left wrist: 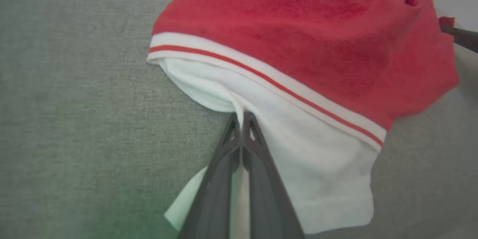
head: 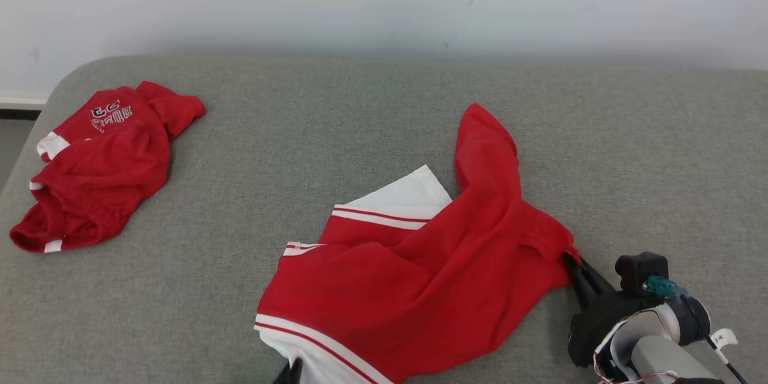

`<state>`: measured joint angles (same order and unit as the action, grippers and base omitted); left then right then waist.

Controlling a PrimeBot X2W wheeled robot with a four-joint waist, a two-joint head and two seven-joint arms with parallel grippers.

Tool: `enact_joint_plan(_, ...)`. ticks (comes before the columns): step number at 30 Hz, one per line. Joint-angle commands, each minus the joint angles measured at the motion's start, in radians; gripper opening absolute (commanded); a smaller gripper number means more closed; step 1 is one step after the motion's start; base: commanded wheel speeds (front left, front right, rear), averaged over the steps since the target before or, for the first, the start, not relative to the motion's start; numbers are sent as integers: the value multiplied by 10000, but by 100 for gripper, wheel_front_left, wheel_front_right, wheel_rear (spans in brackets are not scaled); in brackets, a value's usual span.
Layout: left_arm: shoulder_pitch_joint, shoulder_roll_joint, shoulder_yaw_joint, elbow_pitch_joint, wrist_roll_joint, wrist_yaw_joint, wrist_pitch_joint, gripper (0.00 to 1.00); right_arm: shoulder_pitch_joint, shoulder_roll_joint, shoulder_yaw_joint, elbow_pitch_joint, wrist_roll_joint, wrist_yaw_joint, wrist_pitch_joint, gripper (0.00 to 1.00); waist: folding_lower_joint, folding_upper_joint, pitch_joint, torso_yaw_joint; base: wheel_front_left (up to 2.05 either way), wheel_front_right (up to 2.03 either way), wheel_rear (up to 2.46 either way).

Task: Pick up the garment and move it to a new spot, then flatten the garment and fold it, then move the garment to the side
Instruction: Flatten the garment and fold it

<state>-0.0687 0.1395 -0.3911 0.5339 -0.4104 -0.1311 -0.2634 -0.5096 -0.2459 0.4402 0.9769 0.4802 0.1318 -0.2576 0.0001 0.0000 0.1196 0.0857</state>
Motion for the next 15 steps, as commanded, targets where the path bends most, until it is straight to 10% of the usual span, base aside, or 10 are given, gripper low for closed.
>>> enact_joint_plan(1, -188, 67, 113, -269, -40, 13, -20, 0, 247, -159, 150, -257, 166, -23, -68, 0, -1, 0, -170, -153, 0, 0, 0)
enact_joint_plan(15, -3131, 1408, 419, -2812, -664, 15, 575, 0, -355, -1252, 561, -3797, 2676, -24, 1136, 0, -1, 0, 109, -1234, 0, 0, 0)
